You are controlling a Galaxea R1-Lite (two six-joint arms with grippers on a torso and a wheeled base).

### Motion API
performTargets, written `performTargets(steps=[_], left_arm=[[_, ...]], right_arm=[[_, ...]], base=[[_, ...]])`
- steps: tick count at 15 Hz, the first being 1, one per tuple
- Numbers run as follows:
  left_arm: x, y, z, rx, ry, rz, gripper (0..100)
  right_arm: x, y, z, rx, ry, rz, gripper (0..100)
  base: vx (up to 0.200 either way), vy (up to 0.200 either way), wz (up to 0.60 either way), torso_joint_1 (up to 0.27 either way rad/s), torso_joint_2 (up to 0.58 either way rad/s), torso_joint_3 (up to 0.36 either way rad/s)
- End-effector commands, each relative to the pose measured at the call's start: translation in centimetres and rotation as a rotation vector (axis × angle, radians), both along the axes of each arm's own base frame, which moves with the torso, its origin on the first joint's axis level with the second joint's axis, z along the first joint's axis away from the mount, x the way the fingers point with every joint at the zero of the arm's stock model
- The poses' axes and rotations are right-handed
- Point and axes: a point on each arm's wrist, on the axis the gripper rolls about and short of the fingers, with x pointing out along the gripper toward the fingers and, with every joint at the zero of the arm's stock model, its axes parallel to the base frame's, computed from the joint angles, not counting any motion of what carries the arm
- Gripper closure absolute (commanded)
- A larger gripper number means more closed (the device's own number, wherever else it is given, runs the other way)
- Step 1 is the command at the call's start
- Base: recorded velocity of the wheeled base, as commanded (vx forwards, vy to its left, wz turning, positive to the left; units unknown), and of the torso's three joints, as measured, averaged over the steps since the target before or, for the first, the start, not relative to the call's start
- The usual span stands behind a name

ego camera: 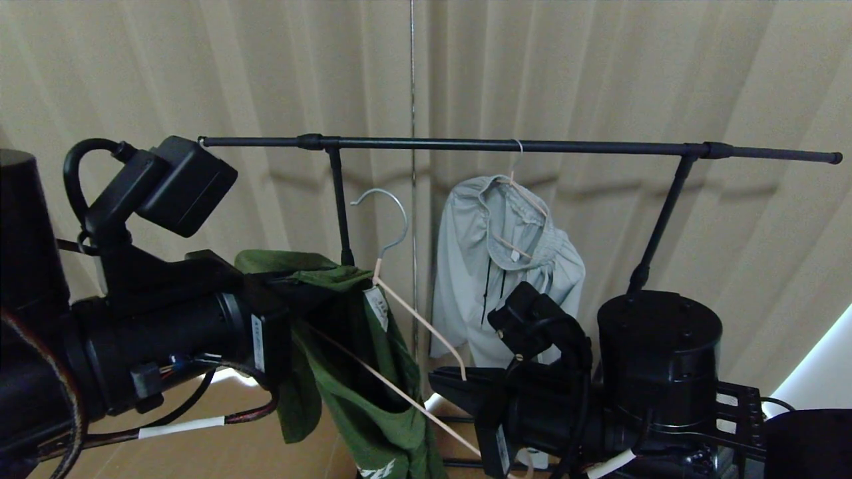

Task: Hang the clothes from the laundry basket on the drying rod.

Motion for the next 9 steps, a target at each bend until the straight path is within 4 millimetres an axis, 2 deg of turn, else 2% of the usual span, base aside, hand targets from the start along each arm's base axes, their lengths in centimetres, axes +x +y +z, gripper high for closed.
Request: performTargets(steps=[1,2,3,6,9], left_arm=[[-0.7,0.6,-0.2,-0.003,-0.005,0.0,100],[-0.9,0.8,-0.2,-0.004,-0.01,-0.001,100],[-1.3,1.1,0.0,-0.012,-0.018,-0.002,0],[-1.6,1.5,0.1,0.0,-0.041,-0.001,0],[-0.7,2.9,-1.4,0.147,-0.093,0.052,0]], right_arm=[[0.2,-0.3,0.2,0.007,-0.006,-0.011,100],[0.2,-0.3,0.3,0.009,-0.008,-0.013,100],[0.1,-0.6,0.6,0.015,-0.013,-0.014,100],[-0.5,-1.4,1.7,0.036,-0.031,-0.018,100],[-0.7,-3.0,1.9,0.025,-0.041,-0.046,100]], base=[[0.0,0.0,0.0,0.0,0.0,0.0],[0.0,0.0,0.0,0.0,0.0,0.0],[0.0,0.0,0.0,0.0,0.0,0.0],[0.0,0.0,0.0,0.0,0.0,0.0],[0.0,0.0,0.0,0.0,0.0,0.0]])
